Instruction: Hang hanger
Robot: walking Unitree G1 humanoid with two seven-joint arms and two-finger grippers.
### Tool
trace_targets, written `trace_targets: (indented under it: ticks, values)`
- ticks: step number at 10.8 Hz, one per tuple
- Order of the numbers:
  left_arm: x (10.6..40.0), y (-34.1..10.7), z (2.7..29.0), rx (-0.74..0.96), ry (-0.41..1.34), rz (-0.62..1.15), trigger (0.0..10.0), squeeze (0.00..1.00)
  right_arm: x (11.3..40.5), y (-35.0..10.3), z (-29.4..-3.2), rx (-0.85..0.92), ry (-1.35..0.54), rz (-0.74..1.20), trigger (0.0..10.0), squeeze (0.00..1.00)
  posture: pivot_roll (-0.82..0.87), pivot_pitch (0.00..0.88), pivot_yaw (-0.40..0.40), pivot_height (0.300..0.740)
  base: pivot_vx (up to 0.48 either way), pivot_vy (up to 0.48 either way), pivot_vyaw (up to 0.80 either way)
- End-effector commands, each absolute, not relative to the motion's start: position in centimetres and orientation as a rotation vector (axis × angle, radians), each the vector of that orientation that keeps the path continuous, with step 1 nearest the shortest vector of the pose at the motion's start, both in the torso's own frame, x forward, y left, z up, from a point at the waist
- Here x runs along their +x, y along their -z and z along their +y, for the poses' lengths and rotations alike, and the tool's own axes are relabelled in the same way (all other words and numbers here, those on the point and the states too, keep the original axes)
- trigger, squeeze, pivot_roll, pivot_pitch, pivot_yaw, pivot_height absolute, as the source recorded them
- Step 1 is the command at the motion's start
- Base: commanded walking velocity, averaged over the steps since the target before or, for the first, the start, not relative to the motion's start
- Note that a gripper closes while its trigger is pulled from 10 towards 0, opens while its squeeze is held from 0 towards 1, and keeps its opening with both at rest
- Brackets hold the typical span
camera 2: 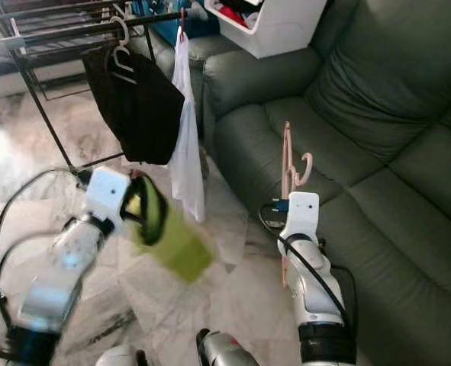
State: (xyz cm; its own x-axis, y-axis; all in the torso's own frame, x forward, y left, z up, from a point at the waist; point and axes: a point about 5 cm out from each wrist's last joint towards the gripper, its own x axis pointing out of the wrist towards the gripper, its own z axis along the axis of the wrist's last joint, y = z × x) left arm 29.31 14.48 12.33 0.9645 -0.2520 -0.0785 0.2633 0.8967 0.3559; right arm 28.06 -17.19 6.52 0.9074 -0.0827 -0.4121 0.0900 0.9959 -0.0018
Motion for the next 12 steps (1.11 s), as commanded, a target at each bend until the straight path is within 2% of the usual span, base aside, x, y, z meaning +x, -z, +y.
trace_targets:
  ticks: [1, 3, 5, 9, 12]
  values:
    - [30.8, -13.9, 14.4, 0.384, 0.245, -0.032, 10.0, 0.00, 28.2, -6.6, -17.3, 0.028, 0.104, 0.417, 10.0, 0.00, 0.02, 0.091, -0.091, 0.740, 0.000, 0.000, 0.00]
    - [33.5, -15.4, 14.9, 0.413, 0.129, -0.048, 10.0, 0.00, 28.4, -7.0, -16.9, 0.035, 0.106, 0.392, 10.0, 0.00, 0.00, 0.087, -0.081, 0.740, 0.000, 0.000, 0.00]
    - [32.9, -14.9, 13.0, 0.311, 0.289, -0.040, 10.0, 0.00, 28.1, -6.9, -17.7, 0.027, 0.139, 0.400, 10.0, 0.00, -0.01, 0.090, -0.072, 0.740, 0.000, 0.000, 0.00]
    - [29.8, -12.8, 11.5, 0.219, 0.478, 0.002, 10.0, 0.00, 28.0, -6.4, -17.2, 0.021, 0.116, 0.430, 10.0, 0.00, 0.00, 0.099, -0.088, 0.740, 0.000, 0.000, -0.80]
    - [29.6, -13.1, 11.3, 0.196, 0.524, -0.009, 10.0, 0.00, 28.1, -6.4, -17.2, 0.016, 0.112, 0.430, 10.0, 0.00, 0.00, 0.096, -0.088, 0.740, 0.197, 0.000, -0.80]
